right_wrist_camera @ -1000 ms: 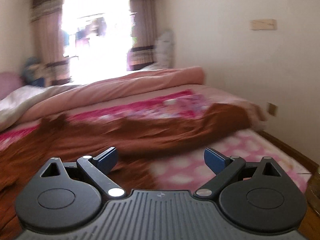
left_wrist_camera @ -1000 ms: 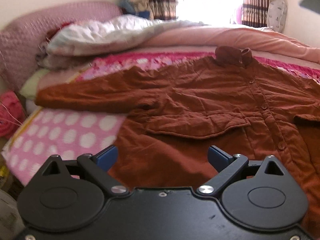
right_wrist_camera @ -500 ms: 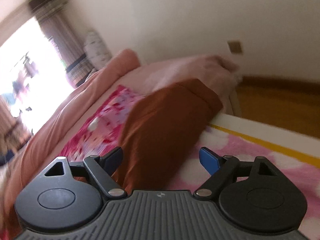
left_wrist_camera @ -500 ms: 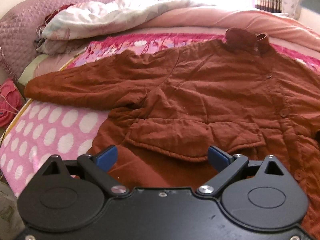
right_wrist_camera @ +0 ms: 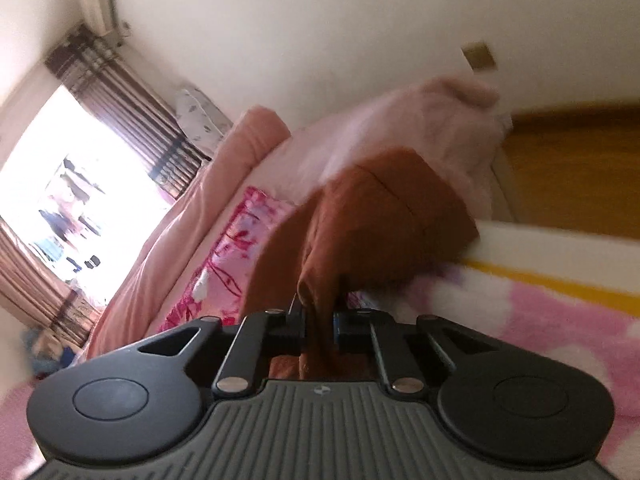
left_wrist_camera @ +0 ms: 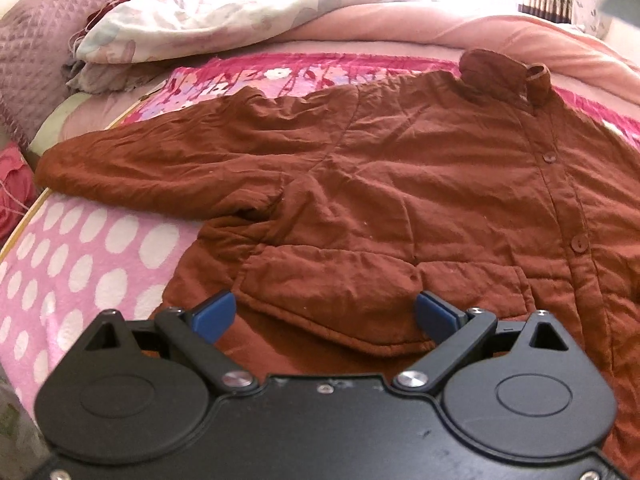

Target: Fold large clothes

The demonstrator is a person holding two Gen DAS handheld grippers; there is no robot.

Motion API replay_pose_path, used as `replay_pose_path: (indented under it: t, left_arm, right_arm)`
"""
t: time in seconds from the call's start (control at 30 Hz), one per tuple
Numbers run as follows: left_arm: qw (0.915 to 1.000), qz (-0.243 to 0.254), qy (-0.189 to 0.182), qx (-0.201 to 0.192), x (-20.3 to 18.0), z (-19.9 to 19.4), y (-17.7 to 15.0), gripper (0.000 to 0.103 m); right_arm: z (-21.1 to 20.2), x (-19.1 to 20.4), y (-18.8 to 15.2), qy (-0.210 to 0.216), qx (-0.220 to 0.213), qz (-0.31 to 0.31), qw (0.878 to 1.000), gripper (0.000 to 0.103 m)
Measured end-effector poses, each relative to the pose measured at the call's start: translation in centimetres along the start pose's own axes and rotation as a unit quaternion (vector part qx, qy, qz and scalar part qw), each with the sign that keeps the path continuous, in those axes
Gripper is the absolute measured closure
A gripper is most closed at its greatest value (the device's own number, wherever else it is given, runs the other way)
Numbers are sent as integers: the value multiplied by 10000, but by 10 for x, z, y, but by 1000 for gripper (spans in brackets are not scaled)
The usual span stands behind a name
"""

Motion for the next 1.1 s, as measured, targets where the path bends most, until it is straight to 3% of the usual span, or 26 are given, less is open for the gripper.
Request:
replay_pose_path:
  t: [0.1, 0.2, 0.37, 0.5, 0.63, 0.77, 0.83, 0.9, 0.97, 1.03, 1.1]
  left_arm:
    - [9999, -132, -78, 2, 7, 0, 1, 4]
    - [9997, -193, -154, -29, 13, -1, 0, 4]
    - [9995, -209, -220, -121, 28, 1, 2, 4]
    - [9991, -255, -228, -260, 49, 2, 11, 4]
    - [9976, -519, -380, -262, 73, 6, 21, 4]
    - [9974, -538, -436, -224, 85, 13, 30, 4]
    - [9977, -443, -489, -140, 86, 18, 34, 4]
    - [9976, -358, -569, -181, 85, 17, 40, 4]
    - [9974, -249, -652, -162, 77, 18, 52, 4]
    - [9953, -145, -950, -157, 61, 15, 68, 4]
    - [9905, 23, -1366, -149, 39, 11, 85, 4]
  right_arm:
    - [-21, 46, 10, 173, -259, -623, 9976, 93]
    - [-44, 112, 14, 417, -505, -1456, 9872, 93]
    - [-79, 248, -32, 1238, -661, -2867, 9477, 93]
    - [-94, 337, -120, 2120, -54, -3534, 9111, 91]
    - [-102, 392, -232, 2749, 763, -4007, 8707, 91]
    - [-89, 407, -340, 2830, 1985, -4387, 8295, 90]
    - [-78, 399, -376, 2626, 2649, -4434, 8150, 80]
    - [-78, 395, -386, 2437, 2888, -4480, 8102, 74]
    - [-87, 392, -378, 2446, 2904, -4369, 8154, 64]
    - [-98, 392, -360, 2498, 2925, -4213, 8213, 35]
    - [-111, 384, -336, 2578, 2817, -4097, 8284, 25]
Point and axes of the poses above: each gripper's, at about its wrist camera, not at the fingertips, and z roughly the way its jaws point, x to its left, y to its top, the point moved 8 cm from there along z, roughly the way its jaws point, and after that the axes turned 5 degrees about y, right-handed, at the moved point
